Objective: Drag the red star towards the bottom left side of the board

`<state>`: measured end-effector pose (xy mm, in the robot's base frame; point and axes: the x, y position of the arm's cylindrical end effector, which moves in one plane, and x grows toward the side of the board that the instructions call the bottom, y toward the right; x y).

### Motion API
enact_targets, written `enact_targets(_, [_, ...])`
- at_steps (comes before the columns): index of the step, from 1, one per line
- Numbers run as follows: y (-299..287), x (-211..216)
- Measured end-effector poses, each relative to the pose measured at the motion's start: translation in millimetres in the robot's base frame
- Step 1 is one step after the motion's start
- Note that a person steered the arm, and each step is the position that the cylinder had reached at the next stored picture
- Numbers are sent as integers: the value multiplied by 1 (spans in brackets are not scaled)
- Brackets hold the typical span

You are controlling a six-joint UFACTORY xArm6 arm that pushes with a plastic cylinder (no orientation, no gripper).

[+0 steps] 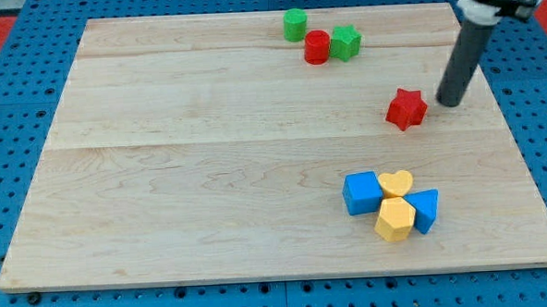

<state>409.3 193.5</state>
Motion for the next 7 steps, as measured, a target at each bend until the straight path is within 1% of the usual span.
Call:
enact_targets(1, [-98,0])
enact_targets(2, [-156,8])
enact_targets(3, [-234,38])
enact_targets(4, [-283,48])
enact_targets(5, [-292,49])
enact_targets(6, [-322,66])
enact_targets(7, [-336,70])
